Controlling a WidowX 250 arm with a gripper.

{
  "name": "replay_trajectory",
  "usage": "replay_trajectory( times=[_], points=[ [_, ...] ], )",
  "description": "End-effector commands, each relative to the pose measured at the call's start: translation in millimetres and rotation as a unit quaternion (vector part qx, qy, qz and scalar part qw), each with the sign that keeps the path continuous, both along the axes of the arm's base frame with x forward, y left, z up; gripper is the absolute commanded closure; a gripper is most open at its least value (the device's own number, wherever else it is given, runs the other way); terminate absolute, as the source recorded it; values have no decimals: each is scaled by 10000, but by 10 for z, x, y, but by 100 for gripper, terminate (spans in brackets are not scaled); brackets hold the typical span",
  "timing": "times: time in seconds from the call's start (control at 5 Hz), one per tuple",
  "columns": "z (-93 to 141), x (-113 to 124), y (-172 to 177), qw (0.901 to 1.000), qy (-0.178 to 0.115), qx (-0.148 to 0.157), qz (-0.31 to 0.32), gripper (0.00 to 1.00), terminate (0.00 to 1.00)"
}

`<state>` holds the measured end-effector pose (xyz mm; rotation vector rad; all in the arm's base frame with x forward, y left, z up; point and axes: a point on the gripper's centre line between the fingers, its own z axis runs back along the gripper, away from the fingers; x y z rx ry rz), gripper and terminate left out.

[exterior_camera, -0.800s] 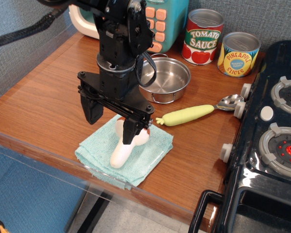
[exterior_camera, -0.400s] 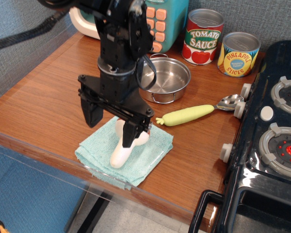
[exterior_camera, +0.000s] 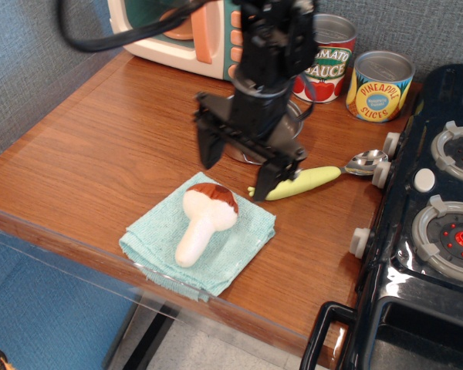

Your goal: Move the spoon to the front of the microwave

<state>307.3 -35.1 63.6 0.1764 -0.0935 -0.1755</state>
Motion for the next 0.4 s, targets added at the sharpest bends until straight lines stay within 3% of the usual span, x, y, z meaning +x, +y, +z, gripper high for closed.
replay_trajectory(
  times=[0.0,0.2],
  points=[
    [79,543,-530,9974,-391,-243,-547,0,0],
    [-42,642,-687,9964,-315,-372,-693,0,0]
  ],
)
